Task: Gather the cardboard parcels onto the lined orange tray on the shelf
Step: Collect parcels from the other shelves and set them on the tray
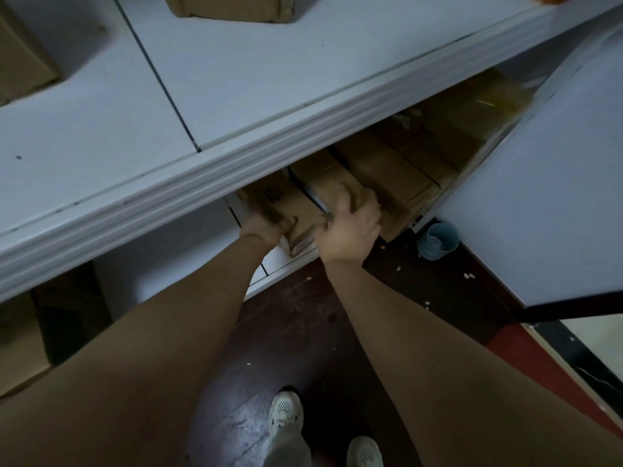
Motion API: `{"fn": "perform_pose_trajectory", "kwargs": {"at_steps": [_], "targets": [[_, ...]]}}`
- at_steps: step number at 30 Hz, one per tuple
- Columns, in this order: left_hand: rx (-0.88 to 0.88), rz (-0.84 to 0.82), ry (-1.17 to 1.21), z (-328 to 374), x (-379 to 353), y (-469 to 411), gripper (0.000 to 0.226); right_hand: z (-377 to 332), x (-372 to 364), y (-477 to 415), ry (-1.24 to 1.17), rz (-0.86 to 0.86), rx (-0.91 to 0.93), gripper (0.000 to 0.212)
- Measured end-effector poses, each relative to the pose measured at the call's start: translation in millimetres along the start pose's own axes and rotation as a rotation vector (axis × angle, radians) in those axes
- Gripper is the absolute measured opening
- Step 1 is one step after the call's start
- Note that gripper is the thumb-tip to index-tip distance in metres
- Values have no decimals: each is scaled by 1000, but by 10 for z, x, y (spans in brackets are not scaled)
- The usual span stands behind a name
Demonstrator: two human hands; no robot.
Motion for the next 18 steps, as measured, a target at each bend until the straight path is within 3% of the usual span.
{"fn": "perform_pose_trajectory", "kwargs": {"at_steps": [2, 5, 9, 14, 18], "targets": [[-59, -20, -50, 76, -47, -24, 107, 182, 18, -60, -89, -12, -187, 57], [-127, -77, -230, 150, -195, -14, 104, 337, -157, -77, -251, -154, -320, 56], [-108, -19, -298, 128, -209, -64, 108, 304, -238, -93, -273, -165, -254, 58], [-152, 18, -499, 158, -163, -66, 88, 212, -282, -135, -244, -219, -224, 53], [-152, 13, -489, 149, -154, -80, 84, 165, -296, -102, -236, -319, -239, 73]]}}
Point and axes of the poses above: each hand's wrist, its own y-axis away from the middle knuckle, its own x-axis out of the back of the hand, z = x × y, the point moved 8 cm from there along -y, towards the middle knuckle, and after that the axes turned 12 degrees about -y, right-handed, at the moved point
